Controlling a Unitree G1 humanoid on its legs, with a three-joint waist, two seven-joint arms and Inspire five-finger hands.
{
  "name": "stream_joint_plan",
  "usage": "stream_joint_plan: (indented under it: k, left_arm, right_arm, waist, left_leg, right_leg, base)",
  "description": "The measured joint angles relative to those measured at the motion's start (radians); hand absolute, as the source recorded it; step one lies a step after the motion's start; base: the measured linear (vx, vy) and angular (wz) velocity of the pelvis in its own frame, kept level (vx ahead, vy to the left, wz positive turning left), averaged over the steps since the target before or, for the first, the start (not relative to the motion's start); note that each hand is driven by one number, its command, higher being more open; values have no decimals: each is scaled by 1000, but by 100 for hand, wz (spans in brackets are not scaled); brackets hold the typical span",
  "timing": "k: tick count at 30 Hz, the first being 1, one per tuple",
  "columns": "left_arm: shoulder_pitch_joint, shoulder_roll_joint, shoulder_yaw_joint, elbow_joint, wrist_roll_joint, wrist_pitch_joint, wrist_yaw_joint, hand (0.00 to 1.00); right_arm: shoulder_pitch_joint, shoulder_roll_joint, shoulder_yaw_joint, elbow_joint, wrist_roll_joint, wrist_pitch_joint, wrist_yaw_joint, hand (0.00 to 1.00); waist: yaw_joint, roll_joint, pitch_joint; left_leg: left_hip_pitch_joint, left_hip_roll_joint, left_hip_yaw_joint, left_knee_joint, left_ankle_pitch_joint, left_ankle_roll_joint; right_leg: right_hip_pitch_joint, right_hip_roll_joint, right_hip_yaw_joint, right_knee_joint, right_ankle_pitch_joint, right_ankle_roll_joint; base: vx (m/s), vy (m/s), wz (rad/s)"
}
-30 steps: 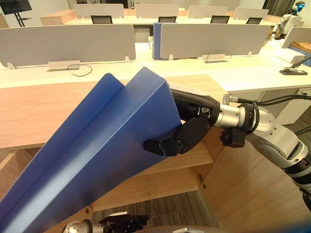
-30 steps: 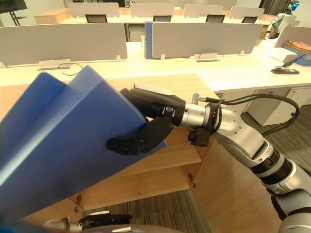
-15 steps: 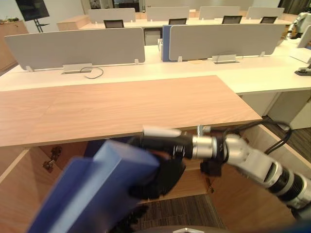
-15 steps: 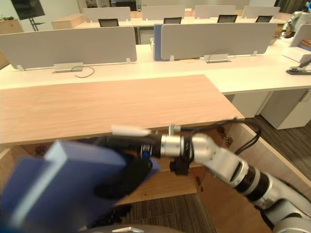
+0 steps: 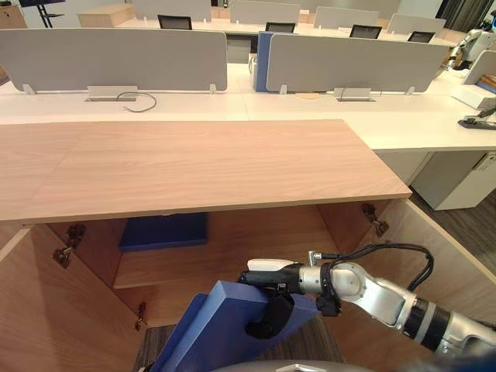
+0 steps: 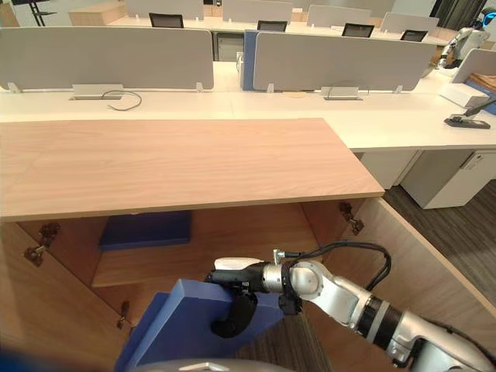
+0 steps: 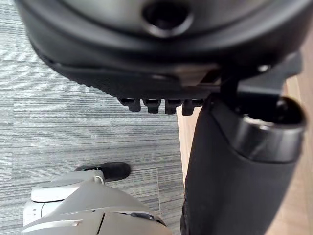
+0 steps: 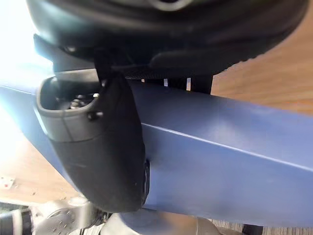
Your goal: Walk over to the cabinet, pick up the folder, carry it to the office cabinet, place the folder inside the office cabinet, then close the office cabinet door
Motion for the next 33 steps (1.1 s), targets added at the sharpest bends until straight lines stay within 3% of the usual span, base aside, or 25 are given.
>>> stream_joint_plan:
  k: [3,6,8,10,12,14,16,19,20,27,30,33]
  left_arm:
    - [-8,-13,1,0,-29,7,17,100]
    - [-36,-42,15,0,-88,21,54,100]
    - [-57,-64,23,0,-122,31,77,100]
    - [-85,-87,34,-1,-164,37,106,100]
    - [-97,-89,42,-3,-182,42,127,100]
    - [-109,-95,57,-13,-217,45,146,100]
    - [-134,-119,112,-51,-271,49,175,100]
    - [-169,-140,146,-61,-369,54,197,100]
    - [-185,-159,164,-75,-423,59,204,100]
    - [-194,-203,318,-81,-624,98,209,100]
    - [-197,-208,406,-83,-683,119,220,100]
    - [-197,-214,485,-109,-704,132,233,100]
  right_arm:
    - [61,170,-117,255,-65,9,-37,0]
    - [69,379,-355,557,-69,55,-161,0]
    - [50,455,-494,672,73,81,-282,0]
    - [14,500,-582,737,452,88,-403,0]
    - [-14,541,-641,736,754,80,-448,0]
    - [-23,587,-695,708,1014,43,-467,0]
    - [-23,654,-764,597,1277,-17,-483,0]
    - [-24,704,-804,441,1463,-109,-482,0]
    - [-26,708,-814,345,1530,-161,-482,0]
    - [-83,750,-977,180,1612,-375,-518,0]
    - [-139,749,-1019,178,1610,-415,-590,0]
    - [-205,744,-1059,200,1611,-416,-636,0]
  waist:
    - [2,10,14]
    - [9,21,53]
    - [18,38,81]
    - [32,53,125]
    - [33,55,157]
    - [35,50,185]
    - [40,52,242]
    - [41,68,284]
    - [42,79,292]
    - [40,84,303]
    - [39,90,311]
    - [44,101,321]
  left_leg:
    - [-11,-1,-14,0,2,-1]
    - [-51,-5,-32,1,11,-1]
    - [-84,-10,-44,4,20,6]
    - [-110,-14,-51,13,24,10]
    - [-123,-13,-57,21,25,11]
    - [-141,-9,-63,45,21,16]
    - [-202,6,-77,182,-39,15]
    - [-325,26,-96,406,-132,12]
    - [-413,37,-108,523,-179,11]
    - [-693,22,-153,894,-322,6]
    - [-810,4,-169,1062,-381,5]
    - [-879,-21,-177,1175,-421,3]
  right_leg:
    - [-5,-1,-13,-1,-1,0]
    - [-40,-3,-29,6,0,0]
    - [-69,-6,-41,15,1,3]
    - [-85,-9,-48,18,4,7]
    - [-91,-9,-53,19,5,9]
    - [-94,-14,-60,29,5,9]
    - [-110,-16,-90,92,-10,5]
    - [-177,-20,-124,226,-69,-11]
    - [-247,-25,-135,329,-118,-22]
    - [-493,-92,-156,727,-310,-33]
    - [-590,-131,-152,902,-389,-26]
    - [-648,-171,-141,1025,-448,-15]
  base:
    - [-6,-4,13]
    - [-33,-10,17]
    - [-22,-4,19]
    - [0,11,13]
    - [13,1,10]
    - [4,-1,13]
    - [-65,-15,21]
    - [-137,-40,22]
    - [-165,-62,26]
    - [-166,-43,24]
    - [-100,-5,24]
    - [-89,42,24]
